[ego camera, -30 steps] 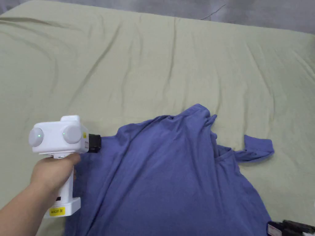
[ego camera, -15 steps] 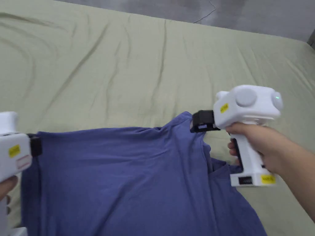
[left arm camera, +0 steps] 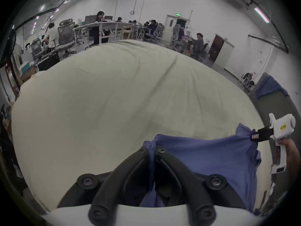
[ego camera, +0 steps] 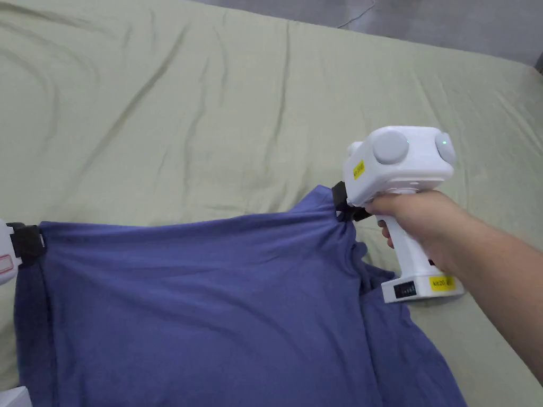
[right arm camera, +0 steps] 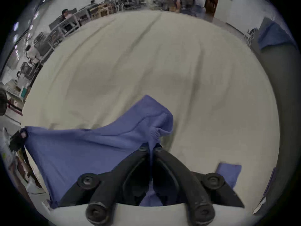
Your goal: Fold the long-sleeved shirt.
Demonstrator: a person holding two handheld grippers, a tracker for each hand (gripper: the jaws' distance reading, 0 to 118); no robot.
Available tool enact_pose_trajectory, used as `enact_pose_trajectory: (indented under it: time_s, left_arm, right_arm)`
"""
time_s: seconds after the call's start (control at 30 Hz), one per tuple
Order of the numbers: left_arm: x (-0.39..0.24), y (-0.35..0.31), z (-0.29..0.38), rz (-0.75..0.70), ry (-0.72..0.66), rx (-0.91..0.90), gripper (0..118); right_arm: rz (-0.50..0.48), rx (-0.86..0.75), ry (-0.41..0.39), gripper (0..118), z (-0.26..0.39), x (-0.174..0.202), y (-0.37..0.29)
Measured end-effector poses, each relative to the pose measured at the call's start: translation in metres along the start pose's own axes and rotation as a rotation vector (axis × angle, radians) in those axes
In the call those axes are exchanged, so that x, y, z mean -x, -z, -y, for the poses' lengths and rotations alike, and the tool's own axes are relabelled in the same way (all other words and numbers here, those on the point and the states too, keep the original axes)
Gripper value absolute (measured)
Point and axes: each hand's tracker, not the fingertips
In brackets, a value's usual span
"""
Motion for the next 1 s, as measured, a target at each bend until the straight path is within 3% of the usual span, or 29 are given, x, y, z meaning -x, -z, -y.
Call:
enact_pose_trajectory:
  time_s: [0.07,0.2,0.3,0.43,0.47,0.53,0.63,0.77,0.9,1.0]
  left_arm:
    - [-0.003,-0.019,-0.004,0.026,-0.012,-0.021,1]
    - [-0.012,-0.071,-0.007,0.071,-0.015,-0.069,1]
    - [-0.023,-0.114,-0.005,0.107,-0.011,-0.112,1]
    - [-0.045,-0.178,0.007,0.16,0.038,-0.188,1]
    - [-0.049,-0.191,0.011,0.178,0.035,-0.194,1]
    - [-0.057,-0.22,0.021,0.212,0.015,-0.209,1]
    - [-0.064,-0.254,0.031,0.257,-0.01,-0.239,1]
    - [-0.081,-0.285,0.024,0.29,0.003,-0.275,1]
    - [-0.106,-0.305,-0.014,0.354,-0.017,-0.357,1]
    - [-0.134,-0.318,-0.058,0.423,0.0,-0.418,1]
  right_arm:
    - [-0.041,-0.071,0.011,0,0.014,-0.006,-0.04]
    - [-0.008,-0.268,-0.002,0,0.072,-0.015,-0.139]
    - [-0.035,-0.385,0.02,0,0.128,-0.018,-0.207]
    - [0.12,-0.546,-0.038,0,0.218,-0.003,-0.282]
    - [0.127,-0.572,-0.009,0,0.237,-0.002,-0.294]
    - [0.049,-0.626,0.093,0,0.275,-0.006,-0.319]
    - [0.104,-0.715,0.15,0,0.317,-0.005,-0.351]
    - [0.067,-0.813,0.19,0,0.331,-0.015,-0.393]
    - [0.146,-0.896,0.176,0,0.307,-0.035,-0.433]
    - [0.143,-0.939,0.17,0,0.27,-0.054,-0.467]
